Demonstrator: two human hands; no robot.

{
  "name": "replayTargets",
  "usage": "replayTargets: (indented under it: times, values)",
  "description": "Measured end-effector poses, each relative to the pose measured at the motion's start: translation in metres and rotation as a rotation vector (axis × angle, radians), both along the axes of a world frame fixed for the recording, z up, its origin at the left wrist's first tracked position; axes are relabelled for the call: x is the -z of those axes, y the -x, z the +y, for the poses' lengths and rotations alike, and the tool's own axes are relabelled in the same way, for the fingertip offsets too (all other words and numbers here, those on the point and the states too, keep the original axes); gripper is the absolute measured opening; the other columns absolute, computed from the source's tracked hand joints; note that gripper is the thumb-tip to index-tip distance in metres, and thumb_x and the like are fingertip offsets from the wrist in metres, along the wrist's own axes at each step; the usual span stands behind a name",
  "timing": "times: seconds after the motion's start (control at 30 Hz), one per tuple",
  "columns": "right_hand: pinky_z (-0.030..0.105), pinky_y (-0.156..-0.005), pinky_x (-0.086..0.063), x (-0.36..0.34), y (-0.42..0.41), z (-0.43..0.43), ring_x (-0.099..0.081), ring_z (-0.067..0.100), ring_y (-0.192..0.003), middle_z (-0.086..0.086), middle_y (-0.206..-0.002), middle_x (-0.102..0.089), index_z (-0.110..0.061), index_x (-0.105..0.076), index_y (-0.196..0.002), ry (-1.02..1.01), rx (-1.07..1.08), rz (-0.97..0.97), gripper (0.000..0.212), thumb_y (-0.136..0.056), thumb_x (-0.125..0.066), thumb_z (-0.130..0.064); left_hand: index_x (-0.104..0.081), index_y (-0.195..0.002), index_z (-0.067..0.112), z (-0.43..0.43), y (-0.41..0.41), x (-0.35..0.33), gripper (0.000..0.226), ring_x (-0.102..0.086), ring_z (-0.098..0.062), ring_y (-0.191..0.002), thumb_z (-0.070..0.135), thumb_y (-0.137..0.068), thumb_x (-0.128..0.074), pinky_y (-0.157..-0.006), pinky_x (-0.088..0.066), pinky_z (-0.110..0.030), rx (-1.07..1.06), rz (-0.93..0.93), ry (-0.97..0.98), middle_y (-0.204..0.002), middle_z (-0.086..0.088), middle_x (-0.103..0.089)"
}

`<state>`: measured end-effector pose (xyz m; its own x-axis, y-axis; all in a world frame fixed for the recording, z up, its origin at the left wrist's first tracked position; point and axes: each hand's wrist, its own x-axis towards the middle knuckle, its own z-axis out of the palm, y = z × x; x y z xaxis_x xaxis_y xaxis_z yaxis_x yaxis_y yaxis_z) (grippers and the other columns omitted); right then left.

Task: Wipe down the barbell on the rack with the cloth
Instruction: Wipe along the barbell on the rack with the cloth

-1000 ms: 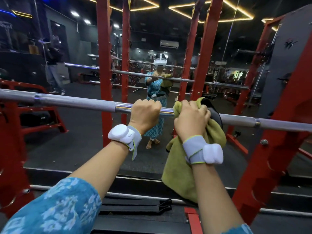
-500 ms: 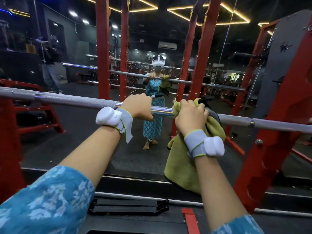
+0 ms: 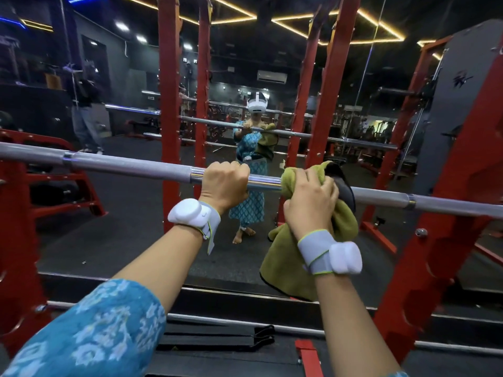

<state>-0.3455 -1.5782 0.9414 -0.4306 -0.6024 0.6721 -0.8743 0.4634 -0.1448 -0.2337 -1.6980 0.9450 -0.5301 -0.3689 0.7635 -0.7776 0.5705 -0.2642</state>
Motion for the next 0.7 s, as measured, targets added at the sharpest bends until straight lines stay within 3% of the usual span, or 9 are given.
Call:
replayTargets:
  times: [0.1,0.2,0.33,0.43,0.5,0.6,0.7]
  values:
    - [0.045,-0.105,-0.027,-0.019,-0.008,-0.014,-0.038,0.037,-0.122,0.006,-0.128,-0.051,-0.015,-0.05,-0.121,-0.059,0.037,-0.031,0.032,-0.089,-0.051,-0.018,-0.052,-0.051,0.015,0.002,0.0,0.002,0.035,-0.051,-0.024,-0.037,0.022,-0.03,-0.079,-0.042,-0.033,-0.018,0.033,-0.011,0.002,-0.046,-0.004,-0.052]
    - [0.044,-0.101,-0.028,-0.02,-0.026,-0.025,-0.039,0.037,-0.121,0.006,-0.129,-0.05,-0.015,-0.048,-0.124,-0.099,-0.088,0.062,0.034,-0.09,-0.048,-0.017,-0.052,-0.051,0.016,0.001,0.002,0.002,0.033,-0.052,-0.023,-0.037,0.023,-0.033,-0.079,-0.043,-0.033,-0.018,0.053,-0.001,-0.011,-0.046,-0.004,-0.052]
    - [0.047,-0.094,-0.037,0.009,-0.026,-0.021,-0.052,0.04,-0.103,0.008,-0.116,-0.059,-0.014,-0.058,-0.121,0.087,-0.249,0.19,0.056,-0.066,-0.056,-0.008,-0.052,-0.051,0.015,-0.001,0.002,0.003,0.028,-0.05,-0.024,-0.036,0.018,-0.039,-0.077,-0.042,-0.033,-0.018,0.081,0.035,0.018,-0.045,-0.005,-0.051]
    - [0.049,-0.093,-0.044,0.022,-0.006,-0.013,-0.057,0.04,-0.094,0.006,-0.11,-0.064,-0.013,-0.062,-0.115,0.229,-0.18,0.2,0.062,-0.054,-0.056,-0.006,-0.053,-0.051,0.015,-0.001,0.002,0.003,0.033,-0.051,-0.024,-0.037,0.023,-0.032,-0.079,-0.043,-0.033,-0.017,0.07,0.03,0.03,-0.046,-0.004,-0.052]
    - [0.05,-0.097,-0.04,0.015,0.0,-0.008,-0.054,0.041,-0.1,0.008,-0.11,-0.062,-0.012,-0.061,-0.115,0.166,-0.102,0.148,0.056,-0.06,-0.061,-0.003,-0.054,-0.051,0.016,0.001,0.001,0.002,0.035,-0.051,-0.024,-0.037,0.025,-0.03,-0.079,-0.043,-0.033,-0.017,0.068,0.035,0.026,-0.046,-0.004,-0.053]
    - [0.045,-0.103,-0.028,-0.009,-0.006,-0.01,-0.042,0.038,-0.118,0.006,-0.121,-0.055,-0.016,-0.052,-0.12,-0.012,-0.006,0.013,0.038,-0.083,-0.056,-0.013,-0.054,-0.051,0.015,0.002,0.001,0.002,0.034,-0.051,-0.024,-0.036,0.023,-0.03,-0.08,-0.042,-0.034,-0.018,0.058,0.043,0.014,-0.046,-0.004,-0.053]
    - [0.046,-0.1,-0.029,-0.015,-0.021,-0.02,-0.042,0.038,-0.118,0.007,-0.122,-0.054,-0.015,-0.051,-0.12,-0.029,-0.042,0.035,0.034,-0.086,-0.053,-0.015,-0.055,-0.052,0.014,0.001,0.001,0.003,0.034,-0.051,-0.024,-0.037,0.023,-0.03,-0.079,-0.043,-0.034,-0.018,0.047,0.036,0.035,-0.046,-0.005,-0.053]
